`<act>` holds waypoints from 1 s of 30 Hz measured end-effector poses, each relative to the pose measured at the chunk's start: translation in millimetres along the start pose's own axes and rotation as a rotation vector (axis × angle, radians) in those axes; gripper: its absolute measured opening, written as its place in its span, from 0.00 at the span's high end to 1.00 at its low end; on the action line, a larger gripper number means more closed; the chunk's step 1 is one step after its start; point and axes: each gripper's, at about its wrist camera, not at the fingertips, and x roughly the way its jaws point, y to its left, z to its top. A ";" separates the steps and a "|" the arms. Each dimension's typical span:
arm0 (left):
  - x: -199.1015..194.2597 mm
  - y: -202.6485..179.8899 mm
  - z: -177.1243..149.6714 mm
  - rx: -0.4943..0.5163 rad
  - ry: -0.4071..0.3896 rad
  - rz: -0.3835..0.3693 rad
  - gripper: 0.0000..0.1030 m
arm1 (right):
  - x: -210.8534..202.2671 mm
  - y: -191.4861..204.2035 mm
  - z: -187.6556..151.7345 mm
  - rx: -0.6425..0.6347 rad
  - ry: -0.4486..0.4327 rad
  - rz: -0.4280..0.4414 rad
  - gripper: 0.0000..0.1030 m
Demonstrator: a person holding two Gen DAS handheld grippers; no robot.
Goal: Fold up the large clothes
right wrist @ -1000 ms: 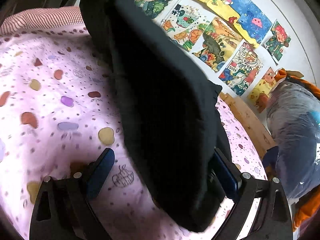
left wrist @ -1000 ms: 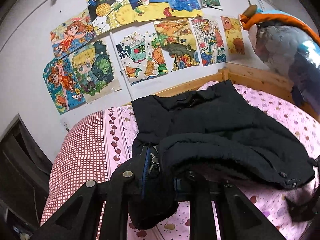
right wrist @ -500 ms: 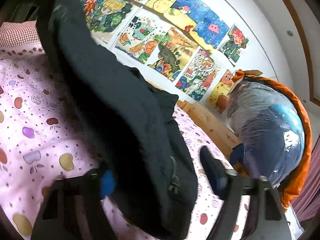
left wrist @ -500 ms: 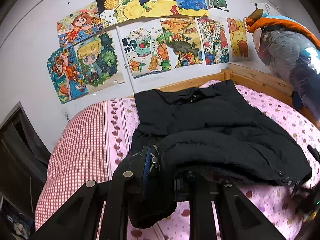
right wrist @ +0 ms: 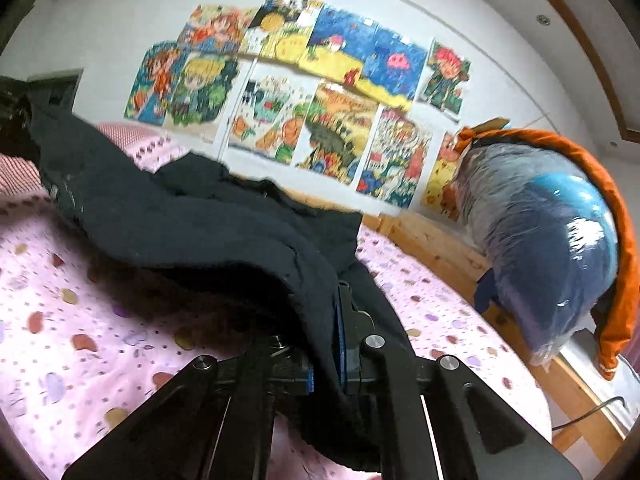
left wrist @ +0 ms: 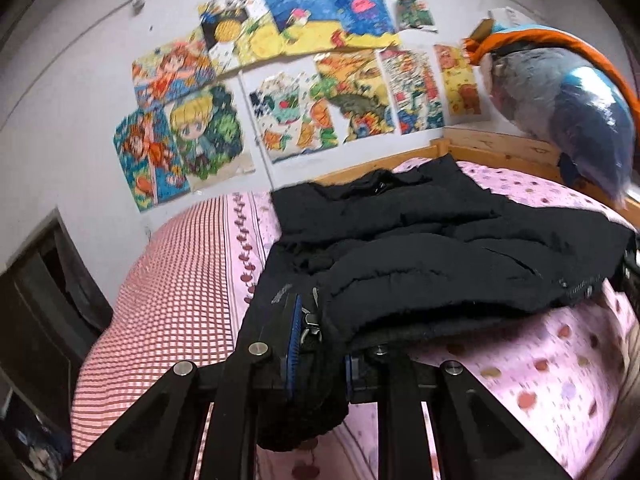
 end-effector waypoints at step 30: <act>14.2 39.2 101.4 -0.015 0.036 -0.024 0.84 | 44.8 -36.0 139.5 -0.076 -0.157 0.051 0.93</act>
